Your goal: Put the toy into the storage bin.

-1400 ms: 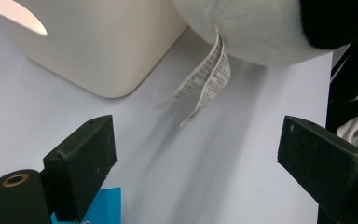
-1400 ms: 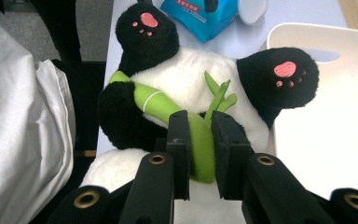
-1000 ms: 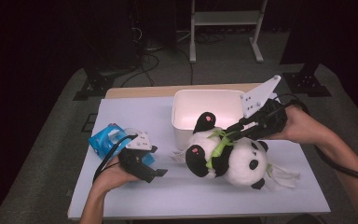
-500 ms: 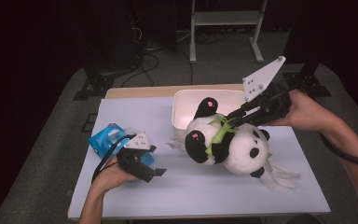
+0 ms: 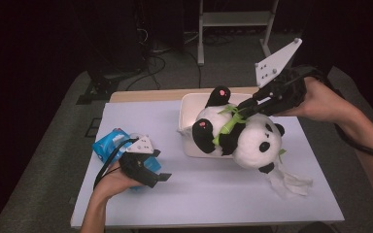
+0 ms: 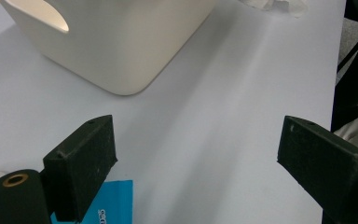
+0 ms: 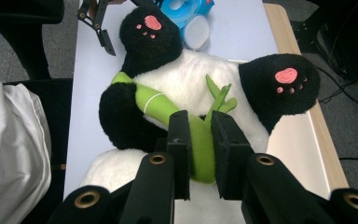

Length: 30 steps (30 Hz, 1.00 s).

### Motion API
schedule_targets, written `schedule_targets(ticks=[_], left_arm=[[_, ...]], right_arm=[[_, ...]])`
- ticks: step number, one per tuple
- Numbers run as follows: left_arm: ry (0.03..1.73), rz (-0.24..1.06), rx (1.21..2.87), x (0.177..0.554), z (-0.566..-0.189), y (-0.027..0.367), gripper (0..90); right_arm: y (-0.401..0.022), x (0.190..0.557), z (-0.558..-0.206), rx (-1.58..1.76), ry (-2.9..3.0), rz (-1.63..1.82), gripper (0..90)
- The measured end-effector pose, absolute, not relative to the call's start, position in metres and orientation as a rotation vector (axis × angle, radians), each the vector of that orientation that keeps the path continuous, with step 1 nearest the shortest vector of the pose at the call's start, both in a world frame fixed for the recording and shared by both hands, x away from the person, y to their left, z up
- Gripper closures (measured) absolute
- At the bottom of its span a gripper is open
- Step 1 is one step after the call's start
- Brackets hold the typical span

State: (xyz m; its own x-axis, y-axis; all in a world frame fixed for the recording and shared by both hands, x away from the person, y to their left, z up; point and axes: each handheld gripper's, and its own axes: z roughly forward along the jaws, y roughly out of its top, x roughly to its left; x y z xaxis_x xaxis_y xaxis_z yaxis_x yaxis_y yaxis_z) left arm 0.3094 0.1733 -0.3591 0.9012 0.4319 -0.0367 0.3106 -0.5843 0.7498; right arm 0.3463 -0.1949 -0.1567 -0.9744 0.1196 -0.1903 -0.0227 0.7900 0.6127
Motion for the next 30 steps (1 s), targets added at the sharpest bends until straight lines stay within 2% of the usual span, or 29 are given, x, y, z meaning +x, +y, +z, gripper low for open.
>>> schedule_targets(ticks=[20,30], left_arm=[[0.538,0.191,2.219,0.311,-0.356,0.181,10.2],[0.544,0.198,2.210,0.311,-0.354,0.185,10.2]], right_arm=[[-0.187,0.370,-0.137,0.106,2.758,0.916,77.8],[-0.188,0.393,-0.132,0.148,2.761,0.914,77.8]])
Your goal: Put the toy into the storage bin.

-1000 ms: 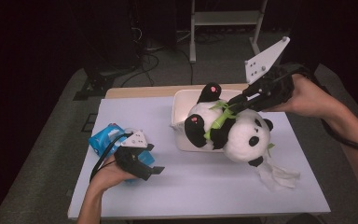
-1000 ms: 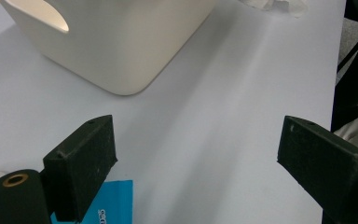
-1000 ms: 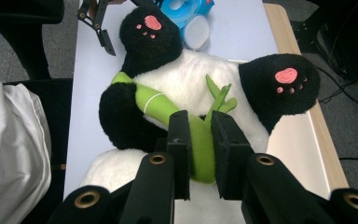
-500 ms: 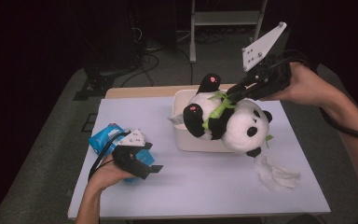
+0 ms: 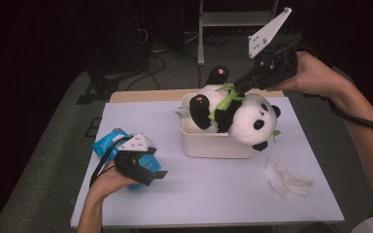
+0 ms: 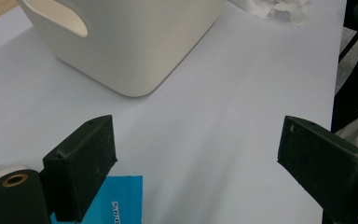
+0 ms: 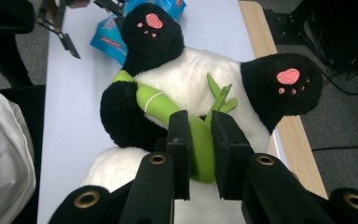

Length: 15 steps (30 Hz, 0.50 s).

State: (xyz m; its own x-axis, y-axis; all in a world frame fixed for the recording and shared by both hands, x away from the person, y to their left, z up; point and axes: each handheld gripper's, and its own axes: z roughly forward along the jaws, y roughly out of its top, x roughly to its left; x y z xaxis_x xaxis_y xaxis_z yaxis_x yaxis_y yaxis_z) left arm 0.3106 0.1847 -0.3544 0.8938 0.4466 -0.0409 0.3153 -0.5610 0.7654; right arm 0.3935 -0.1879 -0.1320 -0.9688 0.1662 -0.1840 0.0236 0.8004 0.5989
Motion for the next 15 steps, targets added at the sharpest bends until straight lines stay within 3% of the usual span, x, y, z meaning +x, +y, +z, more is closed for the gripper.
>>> schedule_targets(ticks=[15], left_arm=[[0.553,0.196,2.214,0.311,-0.355,0.187,10.2]], right_arm=[[-0.180,0.425,-0.130,0.169,2.779,0.874,77.8]])
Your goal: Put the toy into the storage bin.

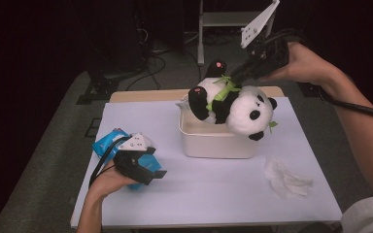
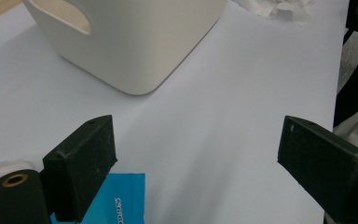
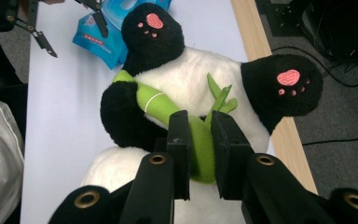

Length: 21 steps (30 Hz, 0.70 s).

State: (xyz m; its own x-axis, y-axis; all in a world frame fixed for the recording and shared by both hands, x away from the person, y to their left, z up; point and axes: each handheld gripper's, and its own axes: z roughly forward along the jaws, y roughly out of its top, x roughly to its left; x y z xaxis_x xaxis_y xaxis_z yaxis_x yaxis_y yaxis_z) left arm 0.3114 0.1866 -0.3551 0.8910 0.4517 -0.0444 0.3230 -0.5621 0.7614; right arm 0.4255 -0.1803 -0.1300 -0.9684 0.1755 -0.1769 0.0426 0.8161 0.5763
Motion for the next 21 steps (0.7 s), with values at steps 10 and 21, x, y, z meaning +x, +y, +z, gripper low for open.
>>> schedule_targets(ticks=[10,21], left_arm=[[0.567,0.195,2.213,0.313,-0.357,0.189,10.2],[0.581,0.201,2.212,0.314,-0.357,0.192,10.1]], right_arm=[[-0.173,0.449,-0.139,0.175,2.814,0.861,77.8],[-0.171,0.471,-0.154,0.194,2.856,0.875,77.7]])
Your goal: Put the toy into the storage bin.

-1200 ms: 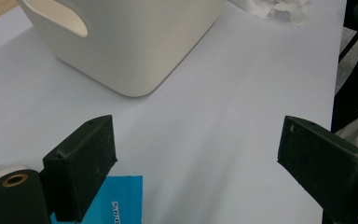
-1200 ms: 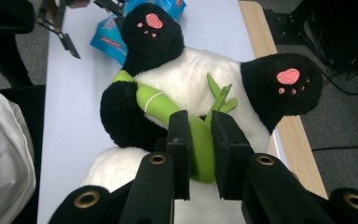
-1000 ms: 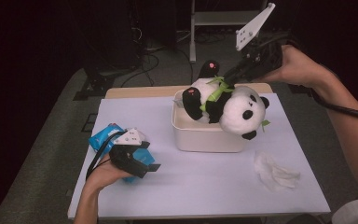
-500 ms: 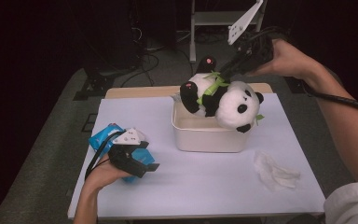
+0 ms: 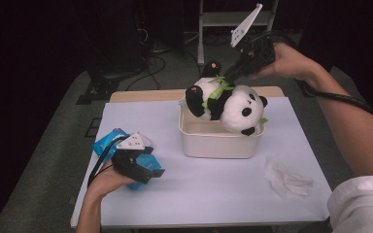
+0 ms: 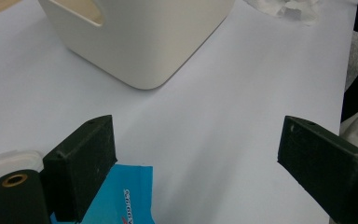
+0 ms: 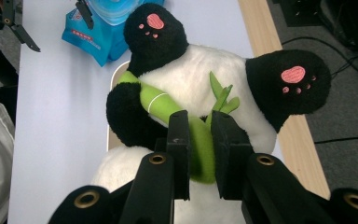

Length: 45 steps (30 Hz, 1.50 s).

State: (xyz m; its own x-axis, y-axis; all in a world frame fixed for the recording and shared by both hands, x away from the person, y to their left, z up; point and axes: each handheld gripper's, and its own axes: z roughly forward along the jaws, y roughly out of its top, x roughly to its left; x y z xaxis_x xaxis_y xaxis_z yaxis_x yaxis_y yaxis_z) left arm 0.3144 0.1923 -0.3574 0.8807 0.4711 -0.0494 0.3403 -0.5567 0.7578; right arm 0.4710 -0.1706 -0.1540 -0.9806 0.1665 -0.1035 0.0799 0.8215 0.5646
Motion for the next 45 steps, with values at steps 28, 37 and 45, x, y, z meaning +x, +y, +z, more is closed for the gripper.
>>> schedule_targets(ticks=[28,37,45], left_arm=[[0.602,0.207,2.201,0.314,-0.357,0.196,10.1],[0.603,0.207,2.200,0.314,-0.357,0.196,10.1],[0.601,0.208,2.196,0.314,-0.356,0.195,10.1]], right_arm=[[-0.161,0.496,-0.186,0.213,2.928,0.908,77.6],[-0.162,0.500,-0.194,0.233,2.938,0.907,77.5],[-0.160,0.504,-0.193,0.230,2.942,0.898,77.5]])
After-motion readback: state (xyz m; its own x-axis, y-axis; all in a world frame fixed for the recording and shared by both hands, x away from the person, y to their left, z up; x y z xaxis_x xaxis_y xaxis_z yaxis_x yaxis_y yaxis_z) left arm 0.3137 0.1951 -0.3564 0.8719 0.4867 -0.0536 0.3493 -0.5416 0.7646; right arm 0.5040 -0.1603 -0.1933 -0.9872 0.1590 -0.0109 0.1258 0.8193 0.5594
